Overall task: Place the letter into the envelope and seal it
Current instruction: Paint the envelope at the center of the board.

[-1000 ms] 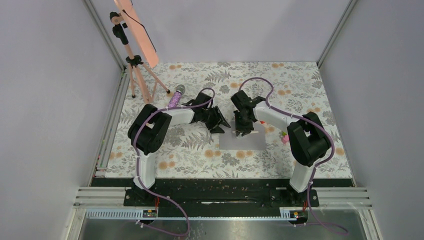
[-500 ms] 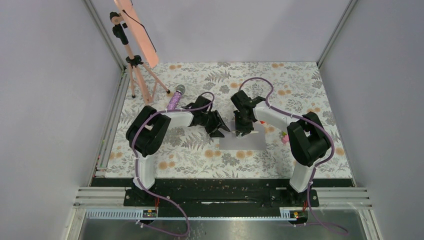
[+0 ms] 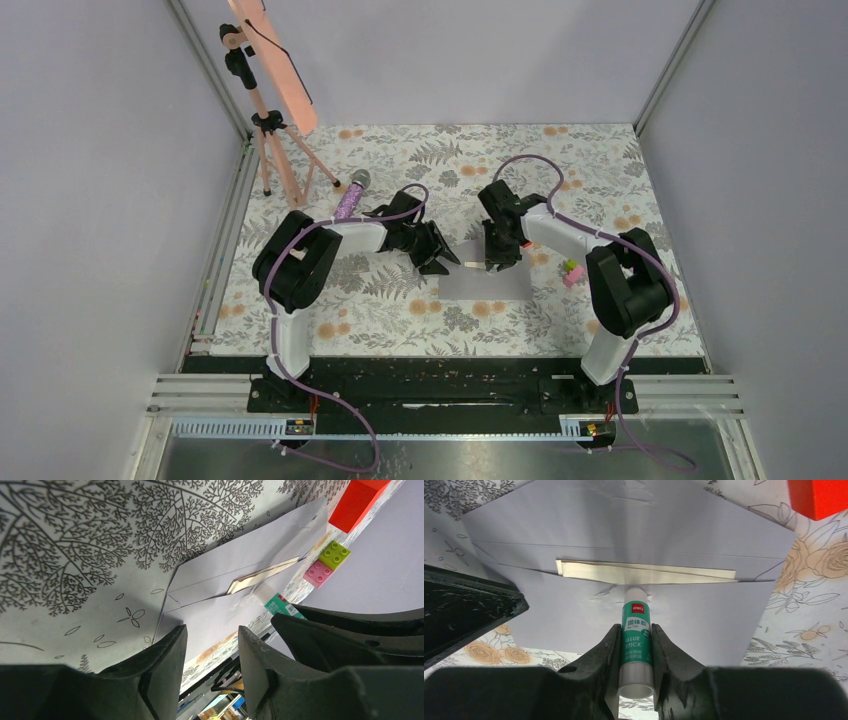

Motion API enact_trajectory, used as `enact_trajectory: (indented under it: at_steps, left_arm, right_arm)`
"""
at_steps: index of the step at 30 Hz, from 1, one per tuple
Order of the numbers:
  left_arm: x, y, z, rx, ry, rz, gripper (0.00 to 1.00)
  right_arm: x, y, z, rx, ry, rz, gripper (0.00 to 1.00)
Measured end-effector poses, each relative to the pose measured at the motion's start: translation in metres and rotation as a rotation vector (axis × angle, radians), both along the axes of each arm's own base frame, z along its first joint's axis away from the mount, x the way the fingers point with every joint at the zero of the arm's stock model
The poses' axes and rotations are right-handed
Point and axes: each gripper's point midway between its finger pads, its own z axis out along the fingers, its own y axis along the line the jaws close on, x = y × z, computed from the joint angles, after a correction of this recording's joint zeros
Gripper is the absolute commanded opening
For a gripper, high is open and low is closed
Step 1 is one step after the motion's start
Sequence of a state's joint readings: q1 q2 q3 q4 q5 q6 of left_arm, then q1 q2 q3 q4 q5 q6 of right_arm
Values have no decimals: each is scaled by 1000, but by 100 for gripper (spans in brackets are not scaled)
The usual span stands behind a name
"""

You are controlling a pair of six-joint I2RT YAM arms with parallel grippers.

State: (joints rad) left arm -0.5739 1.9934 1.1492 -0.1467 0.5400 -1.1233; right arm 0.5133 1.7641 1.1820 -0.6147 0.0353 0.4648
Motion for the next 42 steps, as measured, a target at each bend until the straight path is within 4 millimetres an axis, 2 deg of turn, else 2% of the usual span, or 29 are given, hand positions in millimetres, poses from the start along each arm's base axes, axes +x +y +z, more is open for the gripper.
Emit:
enact_trajectory:
  at_steps: [8,12,16,21,27,34,39,42]
  left_arm:
    - [0,0,0,0,1,0,45]
    - [0,0,0,1,1,0,45]
    - [0,0,0,3,5,0,45]
    - [0,0,0,2,6,0,45]
    - [0,0,0,2,6,0,45]
    - [0,0,0,1,6,0,45]
    - [-1,0,0,0,7,-1,45]
    - [-1,0,0,0,7,-1,45]
  right_arm:
    - [-1,-1,1,-17,5,20,0]
    - [0,10,1,-51,22,57,0]
    - [1,28,2,-54,27,99,0]
    - [-1,34,2,-53,23,116,0]
    - [-2,22,0,-43,15,89,0]
    - [-5,-21,0,-60,13,8,0]
    - [-6,-21,0,-63,20,11,0]
    - [-6,-13,1,-81,32,34,0]
